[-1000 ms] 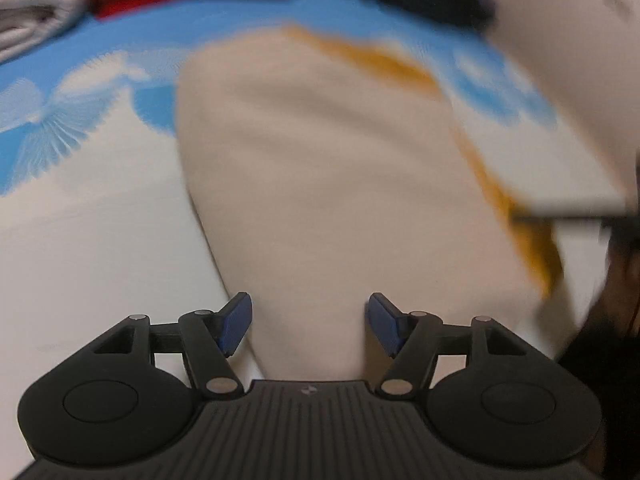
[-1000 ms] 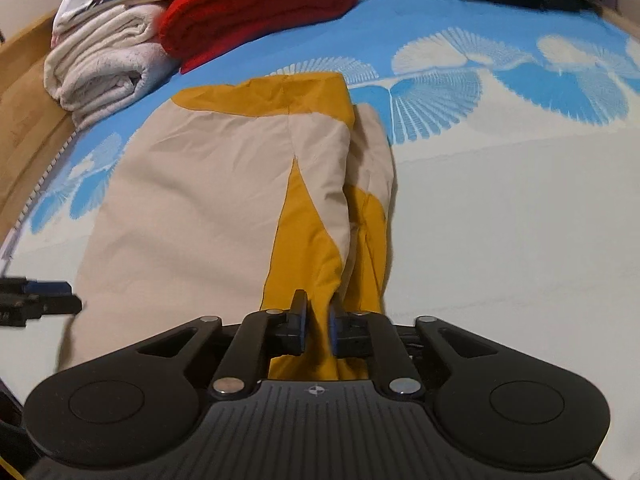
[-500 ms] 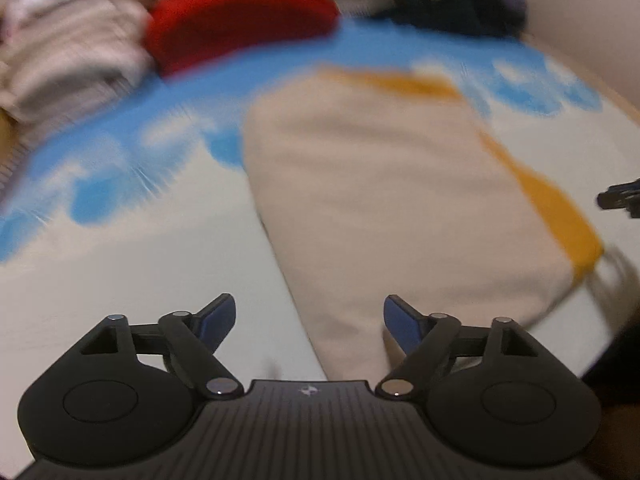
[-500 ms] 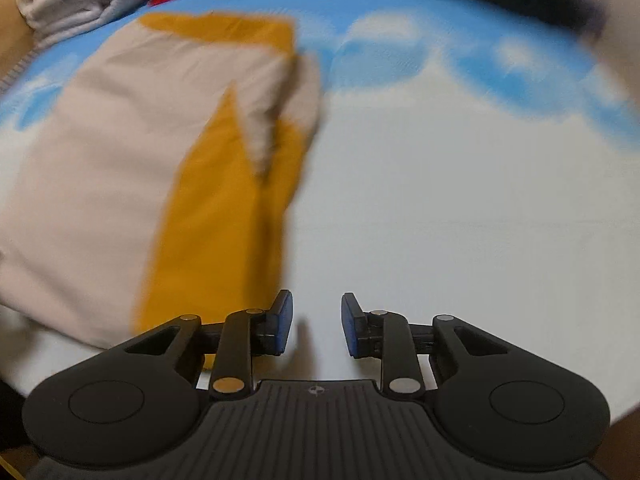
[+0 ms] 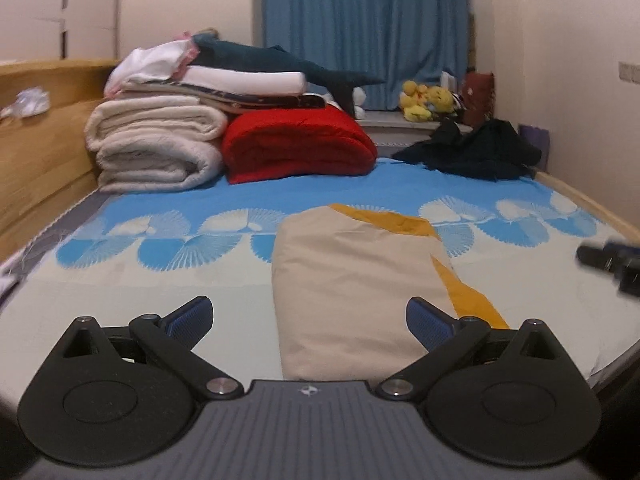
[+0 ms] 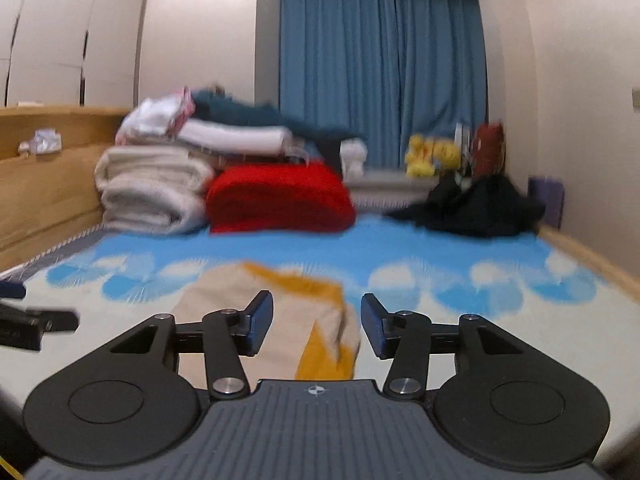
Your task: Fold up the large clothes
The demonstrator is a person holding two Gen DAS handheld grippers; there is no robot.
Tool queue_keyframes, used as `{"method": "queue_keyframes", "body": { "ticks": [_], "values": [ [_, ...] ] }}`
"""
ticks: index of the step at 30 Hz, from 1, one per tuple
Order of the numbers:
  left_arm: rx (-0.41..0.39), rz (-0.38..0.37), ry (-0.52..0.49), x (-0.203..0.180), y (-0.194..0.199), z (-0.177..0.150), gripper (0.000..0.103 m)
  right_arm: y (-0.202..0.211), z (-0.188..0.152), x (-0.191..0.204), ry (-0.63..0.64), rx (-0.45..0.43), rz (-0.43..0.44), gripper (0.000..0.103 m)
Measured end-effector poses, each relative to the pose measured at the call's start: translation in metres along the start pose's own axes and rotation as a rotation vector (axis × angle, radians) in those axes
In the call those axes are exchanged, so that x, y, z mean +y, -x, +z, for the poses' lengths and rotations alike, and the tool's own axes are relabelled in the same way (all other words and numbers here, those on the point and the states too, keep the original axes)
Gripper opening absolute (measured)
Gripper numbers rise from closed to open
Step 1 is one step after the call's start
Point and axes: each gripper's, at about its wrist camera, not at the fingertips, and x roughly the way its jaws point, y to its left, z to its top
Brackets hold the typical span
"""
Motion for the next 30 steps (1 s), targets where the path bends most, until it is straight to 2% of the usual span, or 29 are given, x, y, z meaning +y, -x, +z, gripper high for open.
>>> {"method": "queue_keyframes", "body": {
  "ticks": [2,4,5,7,10,12,18,21,23,24,30],
  "values": [
    [0.038,-0.023,0.024,-0.002,0.004,-0.016,0.103,0.001,-0.008,0.004,-0.029,0.069,0.013,0.053],
    [0.131,0.003,0.012,-0.011,-0.007,-0.025,0.103,-0.001,-0.015,0.016,-0.039,0.143,0.027,0.053],
    [0.149,0.015,0.025,-0.012,-0.012,-0.025,0.103,-0.002,-0.02,0.02,-0.035,0.167,0.029,0.053],
    [0.157,0.015,0.061,-0.012,-0.02,-0.023,0.103,-0.007,-0.026,0.025,-0.019,0.202,0.026,0.053],
    [0.157,0.036,0.061,-0.015,-0.03,-0.022,0.103,-0.019,-0.028,0.032,-0.02,0.23,0.022,0.053],
    [0.156,0.057,0.056,-0.018,-0.033,-0.022,0.103,-0.022,-0.031,0.037,-0.02,0.236,0.015,0.053],
    [0.139,0.027,0.048,-0.013,-0.045,-0.017,0.103,-0.028,-0.033,0.037,-0.005,0.225,0.005,0.054],
    [0.137,0.02,0.037,-0.014,-0.047,-0.017,0.103,-0.032,-0.033,0.037,-0.001,0.225,-0.006,0.069],
    [0.137,0.022,0.037,-0.013,-0.048,-0.018,0.103,-0.033,-0.034,0.038,0.005,0.217,-0.032,0.096],
    [0.138,0.023,0.037,-0.013,-0.048,-0.018,0.103,-0.033,-0.034,0.039,0.012,0.207,-0.05,0.102],
    [0.142,0.025,0.041,-0.012,-0.049,-0.019,0.103,-0.041,-0.038,0.033,0.015,0.255,-0.059,0.102]
  ]
}}
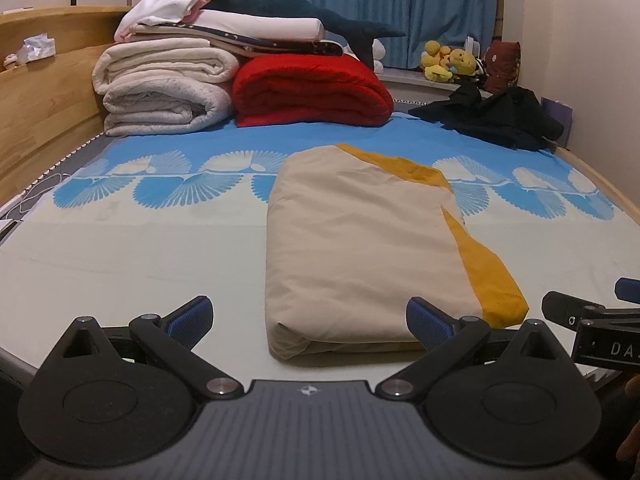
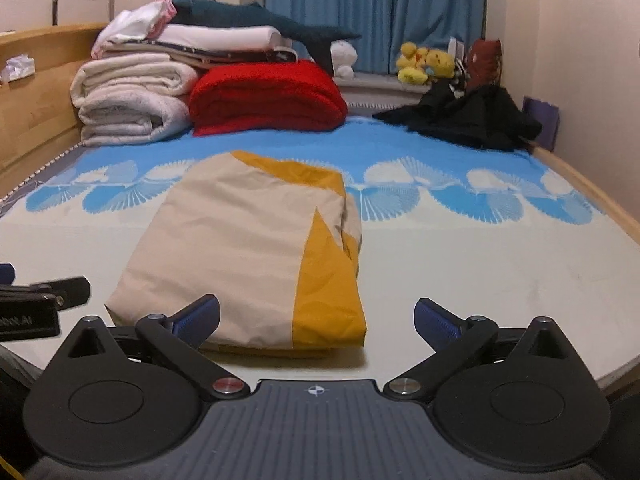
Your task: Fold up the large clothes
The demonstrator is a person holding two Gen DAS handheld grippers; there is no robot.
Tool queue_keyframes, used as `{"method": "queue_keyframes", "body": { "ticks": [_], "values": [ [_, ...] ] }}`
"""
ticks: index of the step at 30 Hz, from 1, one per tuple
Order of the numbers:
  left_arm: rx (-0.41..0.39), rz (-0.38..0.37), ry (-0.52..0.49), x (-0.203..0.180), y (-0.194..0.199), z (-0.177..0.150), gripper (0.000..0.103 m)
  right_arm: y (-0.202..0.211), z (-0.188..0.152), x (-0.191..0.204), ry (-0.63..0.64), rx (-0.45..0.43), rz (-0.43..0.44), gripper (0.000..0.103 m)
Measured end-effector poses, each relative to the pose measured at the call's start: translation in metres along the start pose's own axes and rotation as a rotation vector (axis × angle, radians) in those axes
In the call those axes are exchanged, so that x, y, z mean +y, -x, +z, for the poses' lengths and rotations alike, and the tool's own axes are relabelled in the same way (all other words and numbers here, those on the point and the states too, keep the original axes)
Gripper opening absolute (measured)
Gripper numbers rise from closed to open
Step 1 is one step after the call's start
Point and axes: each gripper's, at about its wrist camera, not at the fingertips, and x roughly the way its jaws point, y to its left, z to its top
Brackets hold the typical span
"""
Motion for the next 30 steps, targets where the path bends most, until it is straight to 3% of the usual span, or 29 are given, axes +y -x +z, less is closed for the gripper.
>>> {"method": "queue_keyframes", "body": {
  "ticks": [30],
  "values": [
    [0.0,0.013,0.005,0.0007,-0.0032,-0.0008,0.103,0.0026,0.0001,0.0084,0.038,-0.031,0.029,0.102]
  ]
}}
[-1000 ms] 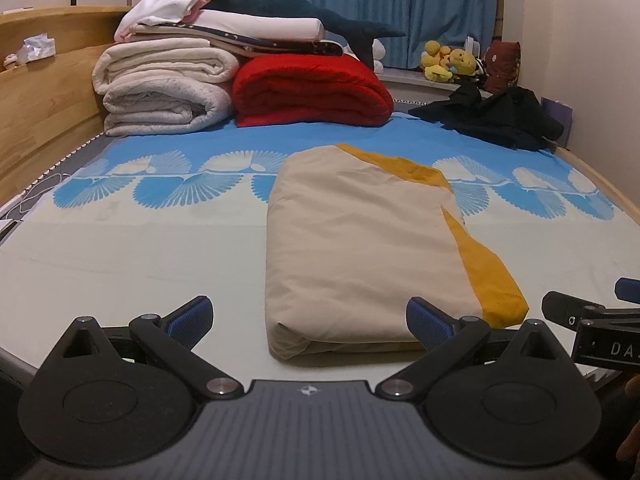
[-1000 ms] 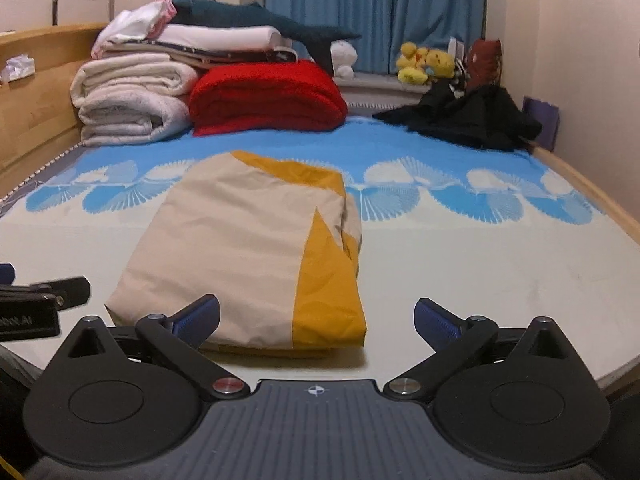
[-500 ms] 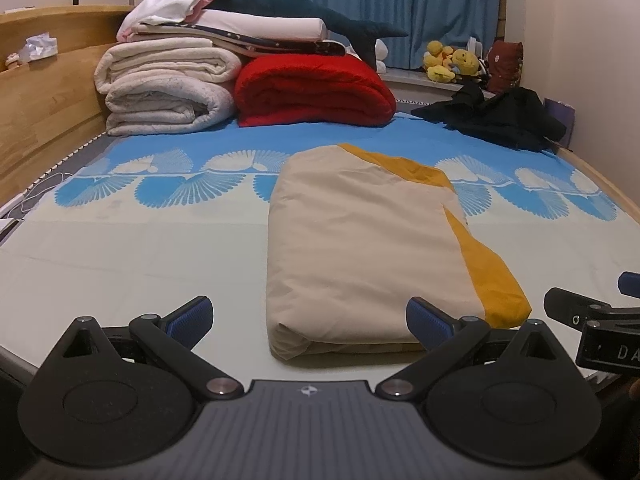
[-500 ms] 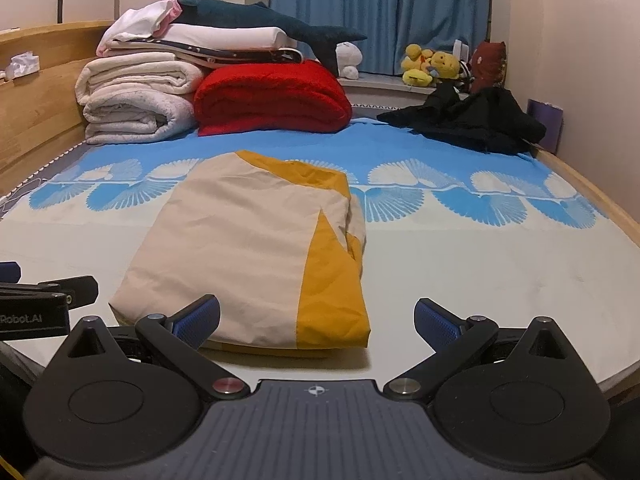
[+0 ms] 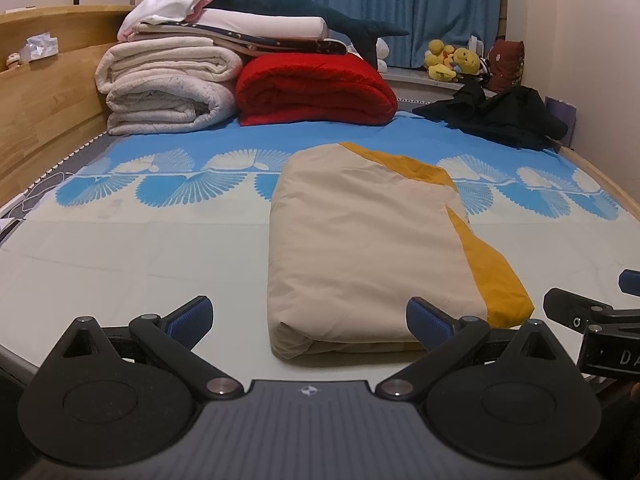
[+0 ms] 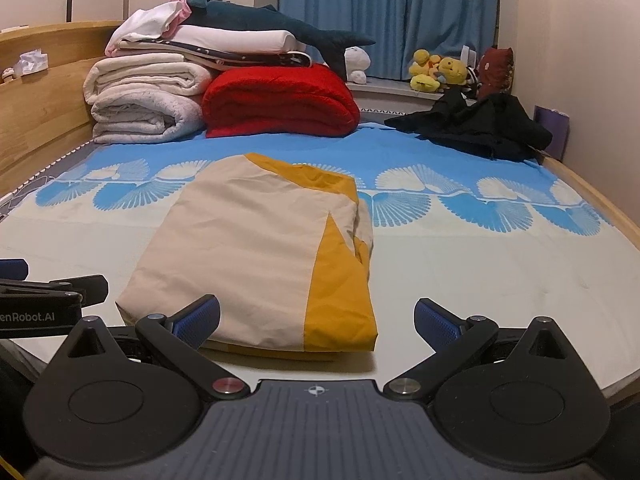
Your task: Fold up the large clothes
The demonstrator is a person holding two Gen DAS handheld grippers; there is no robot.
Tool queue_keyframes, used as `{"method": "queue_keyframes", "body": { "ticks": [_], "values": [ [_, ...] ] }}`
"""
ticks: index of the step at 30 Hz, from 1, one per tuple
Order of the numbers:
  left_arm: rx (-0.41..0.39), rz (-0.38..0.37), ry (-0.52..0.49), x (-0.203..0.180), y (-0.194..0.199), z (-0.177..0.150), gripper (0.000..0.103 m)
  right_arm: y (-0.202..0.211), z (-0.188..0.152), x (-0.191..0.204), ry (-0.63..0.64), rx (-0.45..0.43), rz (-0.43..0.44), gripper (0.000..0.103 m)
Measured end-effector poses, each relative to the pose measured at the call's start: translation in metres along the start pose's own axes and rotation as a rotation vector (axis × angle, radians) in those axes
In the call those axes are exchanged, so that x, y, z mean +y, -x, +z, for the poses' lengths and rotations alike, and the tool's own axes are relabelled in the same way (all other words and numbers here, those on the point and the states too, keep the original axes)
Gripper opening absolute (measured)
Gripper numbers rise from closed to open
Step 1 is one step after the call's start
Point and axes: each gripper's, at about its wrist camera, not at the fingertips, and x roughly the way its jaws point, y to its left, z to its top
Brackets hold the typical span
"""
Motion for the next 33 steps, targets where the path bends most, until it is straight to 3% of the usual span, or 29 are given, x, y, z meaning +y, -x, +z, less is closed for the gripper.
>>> {"method": "queue_keyframes", "body": {
  "ticks": [33],
  "values": [
    [0.0,-0.012,-0.009,0.0026,-0.0054,-0.002,0.103,-0.0011,0.0013,0.0038,0.004,-0.004,0.006,0.102]
  ]
}}
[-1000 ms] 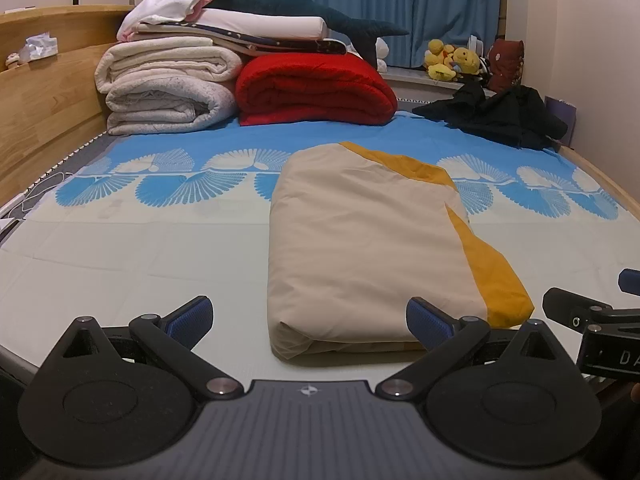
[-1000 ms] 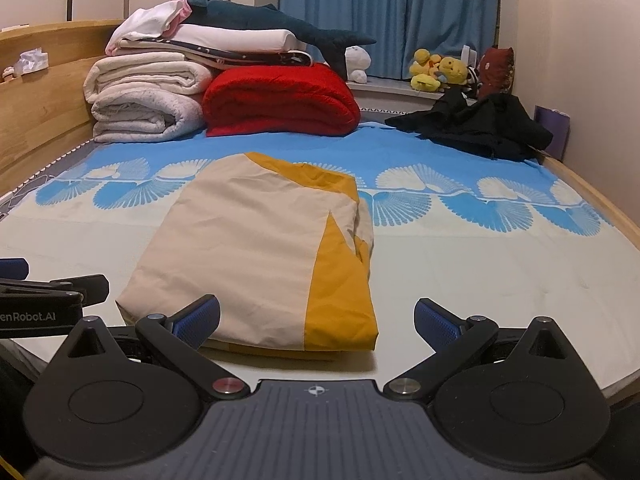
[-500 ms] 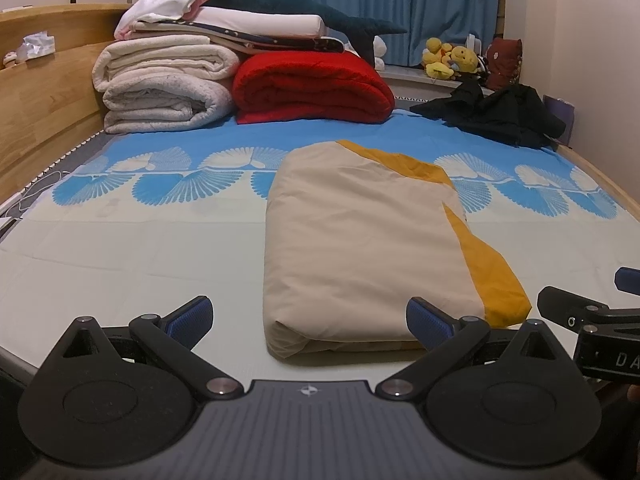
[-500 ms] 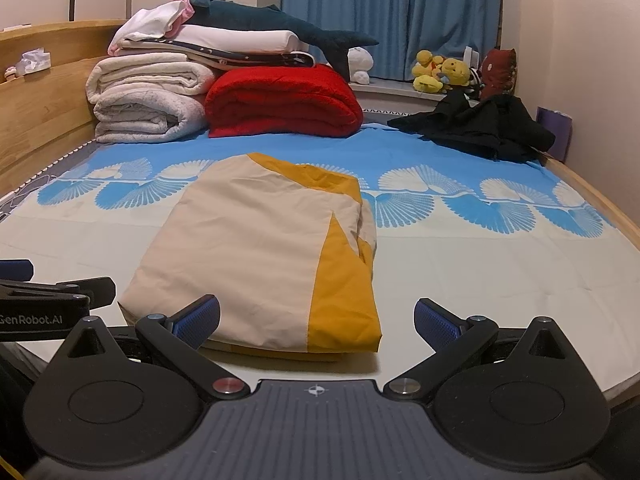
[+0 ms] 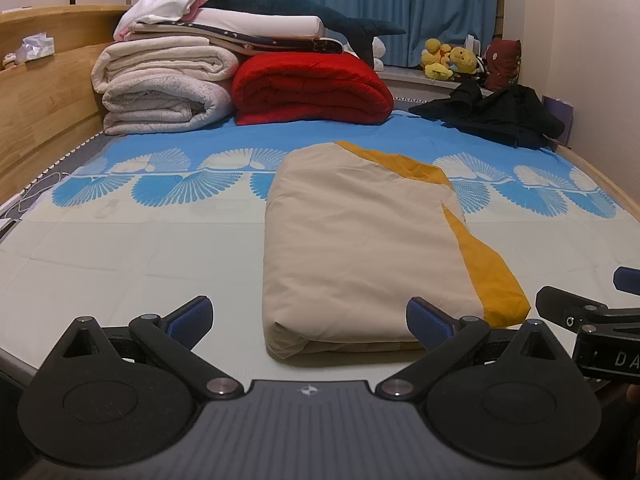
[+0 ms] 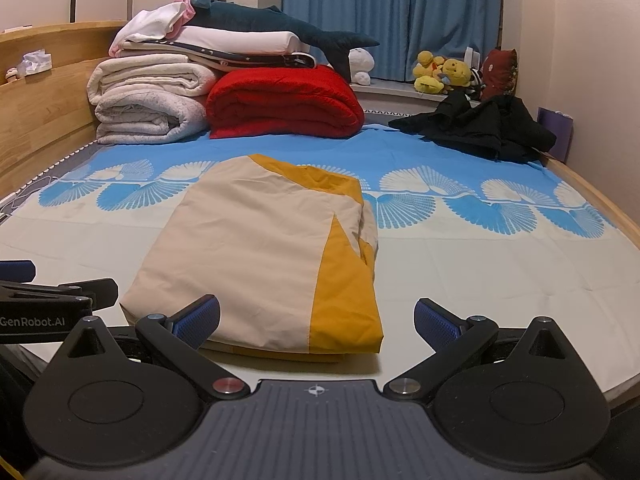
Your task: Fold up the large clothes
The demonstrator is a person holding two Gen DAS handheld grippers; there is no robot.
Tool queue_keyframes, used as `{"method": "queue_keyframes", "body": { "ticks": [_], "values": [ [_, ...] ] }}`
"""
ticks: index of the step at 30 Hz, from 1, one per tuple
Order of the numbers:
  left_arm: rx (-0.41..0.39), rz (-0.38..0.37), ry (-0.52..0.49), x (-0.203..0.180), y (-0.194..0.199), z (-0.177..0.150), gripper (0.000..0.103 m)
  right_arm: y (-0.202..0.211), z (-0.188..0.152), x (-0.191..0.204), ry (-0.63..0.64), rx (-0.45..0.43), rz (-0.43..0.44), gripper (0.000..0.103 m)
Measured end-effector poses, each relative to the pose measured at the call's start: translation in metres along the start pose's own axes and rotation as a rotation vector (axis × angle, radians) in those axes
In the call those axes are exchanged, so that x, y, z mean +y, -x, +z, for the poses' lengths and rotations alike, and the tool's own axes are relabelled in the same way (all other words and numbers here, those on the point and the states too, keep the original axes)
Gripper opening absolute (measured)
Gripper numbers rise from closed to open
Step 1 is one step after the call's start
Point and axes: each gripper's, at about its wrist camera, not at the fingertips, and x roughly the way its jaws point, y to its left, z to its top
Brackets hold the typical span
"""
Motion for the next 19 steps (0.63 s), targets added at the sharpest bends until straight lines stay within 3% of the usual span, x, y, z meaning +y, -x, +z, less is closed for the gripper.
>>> {"method": "queue_keyframes", "body": {
  "ticks": [19],
  "values": [
    [-0.012,-0.011,-0.01,-0.0006,0.0025,0.0002,0.103,-0.0003,0.0,0.0012,-0.002,0.0,0.0,0.102]
  ]
}}
